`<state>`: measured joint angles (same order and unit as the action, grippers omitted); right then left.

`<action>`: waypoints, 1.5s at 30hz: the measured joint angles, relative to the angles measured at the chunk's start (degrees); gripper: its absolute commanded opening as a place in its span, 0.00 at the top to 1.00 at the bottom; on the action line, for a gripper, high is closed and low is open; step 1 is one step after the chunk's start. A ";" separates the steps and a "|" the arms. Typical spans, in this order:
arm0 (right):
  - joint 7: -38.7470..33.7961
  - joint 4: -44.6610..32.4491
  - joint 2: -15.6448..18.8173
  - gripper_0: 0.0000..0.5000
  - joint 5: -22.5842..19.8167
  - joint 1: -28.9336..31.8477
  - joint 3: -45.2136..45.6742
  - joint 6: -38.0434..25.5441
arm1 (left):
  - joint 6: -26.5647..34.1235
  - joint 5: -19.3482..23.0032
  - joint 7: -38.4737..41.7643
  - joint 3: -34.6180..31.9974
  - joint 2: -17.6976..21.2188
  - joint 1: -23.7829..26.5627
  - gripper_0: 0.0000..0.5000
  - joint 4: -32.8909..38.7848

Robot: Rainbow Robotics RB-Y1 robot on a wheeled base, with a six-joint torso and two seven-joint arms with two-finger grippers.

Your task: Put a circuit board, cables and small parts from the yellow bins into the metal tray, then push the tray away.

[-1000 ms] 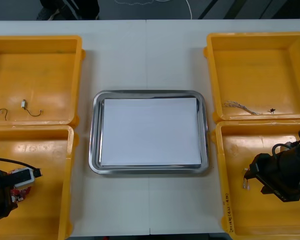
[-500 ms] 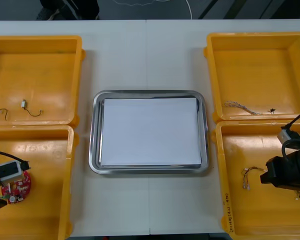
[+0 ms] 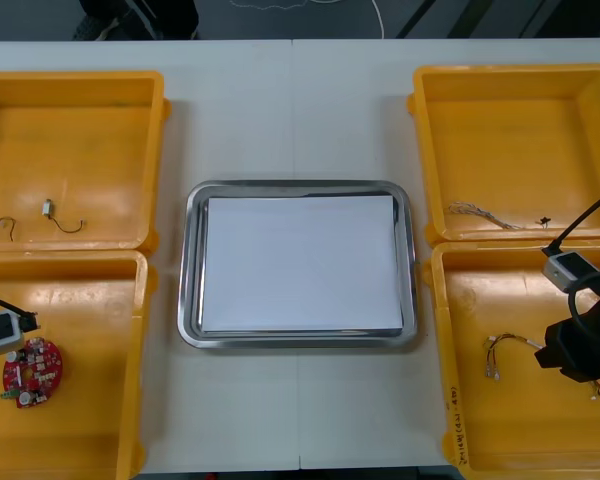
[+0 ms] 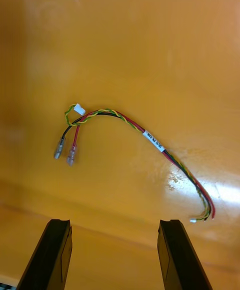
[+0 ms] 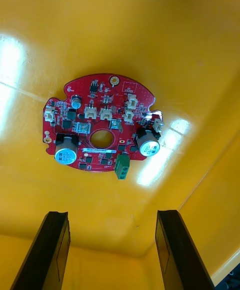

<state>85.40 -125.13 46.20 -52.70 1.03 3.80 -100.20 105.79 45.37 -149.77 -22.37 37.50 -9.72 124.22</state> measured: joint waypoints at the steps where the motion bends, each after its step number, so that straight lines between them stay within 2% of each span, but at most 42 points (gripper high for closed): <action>1: 2.05 0.00 0.00 0.00 0.26 0.00 0.00 0.22 | -0.04 0.24 0.00 -0.26 0.00 0.00 0.00 -0.34; 4: 8.00 0.00 0.00 0.00 1.05 0.01 0.00 1.06 | -0.67 0.60 0.00 -0.75 0.00 0.00 0.00 -1.72; 13: 15.88 0.00 0.00 0.00 5.99 1.21 -0.03 8.08 | -6.59 1.99 0.00 -0.83 0.00 -0.01 0.00 -7.96; 20: 16.08 0.00 0.00 0.00 7.56 3.02 -0.79 11.58 | -12.13 2.04 0.00 -0.27 0.00 -0.62 0.00 -8.17; 34: 18.46 0.01 0.00 0.00 12.83 5.69 -4.99 16.77 | -12.16 2.31 0.00 0.18 0.02 -1.93 0.00 -8.17; 45: 21.48 3.83 0.00 0.00 13.63 5.94 -8.06 22.56 | -12.19 4.08 0.00 0.41 0.03 -3.16 0.00 -8.14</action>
<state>106.88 -121.31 46.19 -39.07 6.96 -4.26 -77.64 93.60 49.45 -149.77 -21.95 37.53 -12.88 116.09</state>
